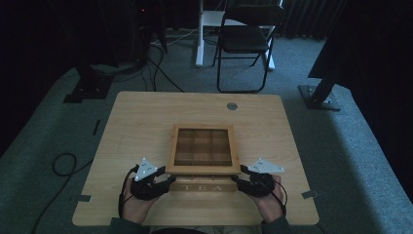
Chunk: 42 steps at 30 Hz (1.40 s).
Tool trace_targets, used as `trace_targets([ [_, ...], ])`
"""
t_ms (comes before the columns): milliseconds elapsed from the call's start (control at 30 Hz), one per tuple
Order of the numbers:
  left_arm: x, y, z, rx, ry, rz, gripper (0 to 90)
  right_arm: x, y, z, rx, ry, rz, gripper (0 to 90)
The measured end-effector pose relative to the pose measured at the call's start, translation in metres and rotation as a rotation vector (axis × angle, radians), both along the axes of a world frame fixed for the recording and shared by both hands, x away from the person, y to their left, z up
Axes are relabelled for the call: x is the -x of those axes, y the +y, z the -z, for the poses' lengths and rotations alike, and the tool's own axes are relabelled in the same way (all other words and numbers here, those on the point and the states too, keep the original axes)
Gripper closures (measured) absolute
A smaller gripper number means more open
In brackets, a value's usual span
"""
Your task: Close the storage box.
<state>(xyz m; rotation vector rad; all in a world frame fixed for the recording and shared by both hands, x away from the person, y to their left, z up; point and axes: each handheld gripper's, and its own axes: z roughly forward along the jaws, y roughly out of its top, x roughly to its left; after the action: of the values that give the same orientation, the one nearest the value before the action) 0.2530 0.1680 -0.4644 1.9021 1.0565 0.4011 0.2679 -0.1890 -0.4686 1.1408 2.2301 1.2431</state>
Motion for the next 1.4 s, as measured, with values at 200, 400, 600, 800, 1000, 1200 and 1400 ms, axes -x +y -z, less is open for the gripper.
trace_targets([
  [200, 0.001, -0.001, 0.003, -0.001, -0.003, 0.004, 50.4, 0.000, 0.000, 0.003, 0.000, 0.006, -0.002, 50.0],
  [400, 0.002, -0.001, 0.004, -0.006, -0.001, 0.011, 50.3, 0.000, 0.001, 0.004, 0.005, 0.010, -0.004, 50.0],
  [600, 0.002, -0.002, 0.005, -0.010, -0.002, 0.009, 50.2, 0.001, 0.002, 0.005, 0.009, 0.011, -0.008, 50.0],
  [800, 0.004, -0.002, 0.008, -0.016, 0.002, 0.007, 49.1, 0.002, 0.003, 0.007, 0.033, 0.006, -0.010, 49.7],
  [1000, 0.005, -0.003, 0.011, -0.017, 0.008, 0.007, 48.8, 0.004, 0.004, 0.010, 0.033, 0.013, -0.012, 49.7],
  [1200, 0.007, -0.003, 0.014, -0.019, 0.010, 0.005, 48.3, 0.006, 0.005, 0.013, 0.034, 0.016, -0.012, 49.7],
  [1400, 0.008, -0.005, 0.017, -0.031, 0.008, -0.001, 47.9, 0.008, 0.006, 0.016, 0.032, 0.017, -0.016, 49.6],
])
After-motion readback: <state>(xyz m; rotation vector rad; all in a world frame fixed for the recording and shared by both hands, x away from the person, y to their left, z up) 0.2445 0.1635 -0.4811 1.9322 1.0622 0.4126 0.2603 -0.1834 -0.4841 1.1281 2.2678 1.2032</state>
